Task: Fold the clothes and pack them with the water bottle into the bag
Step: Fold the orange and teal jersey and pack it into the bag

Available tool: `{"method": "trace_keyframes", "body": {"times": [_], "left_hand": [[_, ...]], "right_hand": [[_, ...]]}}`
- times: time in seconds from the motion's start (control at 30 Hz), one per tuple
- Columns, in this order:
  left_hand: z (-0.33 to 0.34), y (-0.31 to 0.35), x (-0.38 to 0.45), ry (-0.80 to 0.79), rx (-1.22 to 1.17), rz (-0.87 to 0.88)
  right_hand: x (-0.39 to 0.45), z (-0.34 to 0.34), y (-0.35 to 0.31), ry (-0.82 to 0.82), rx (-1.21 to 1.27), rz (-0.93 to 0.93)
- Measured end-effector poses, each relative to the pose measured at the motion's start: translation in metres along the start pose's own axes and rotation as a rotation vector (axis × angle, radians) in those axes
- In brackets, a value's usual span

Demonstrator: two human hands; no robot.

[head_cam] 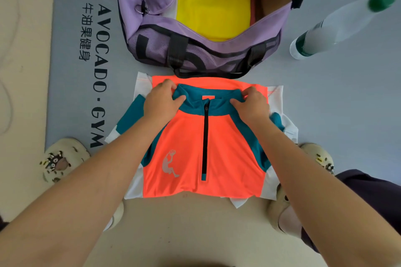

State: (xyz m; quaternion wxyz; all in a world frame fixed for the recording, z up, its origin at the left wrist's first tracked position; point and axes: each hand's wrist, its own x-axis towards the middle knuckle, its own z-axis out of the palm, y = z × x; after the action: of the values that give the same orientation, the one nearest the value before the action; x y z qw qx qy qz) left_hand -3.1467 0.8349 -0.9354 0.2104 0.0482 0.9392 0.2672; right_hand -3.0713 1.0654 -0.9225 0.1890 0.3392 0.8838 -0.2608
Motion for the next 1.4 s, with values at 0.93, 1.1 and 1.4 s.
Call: {"method": "trace_keyframes", "body": {"times": [0.93,1.1,1.4], "left_hand": [[0.002,0.028,-0.041,0.155,0.061,0.270],[0.053,0.059,-0.097,-0.225,0.347,0.644],[0.088,0.051,-0.098,-0.339,0.491,0.438]], "right_hand": [[0.008,-0.034,0.030,-0.030,0.370,-0.051],[-0.006,-0.056,0.057,-0.404,0.081,-0.052],[-0.022,-0.113,0.080,-0.447,-0.626,-0.124]]}}
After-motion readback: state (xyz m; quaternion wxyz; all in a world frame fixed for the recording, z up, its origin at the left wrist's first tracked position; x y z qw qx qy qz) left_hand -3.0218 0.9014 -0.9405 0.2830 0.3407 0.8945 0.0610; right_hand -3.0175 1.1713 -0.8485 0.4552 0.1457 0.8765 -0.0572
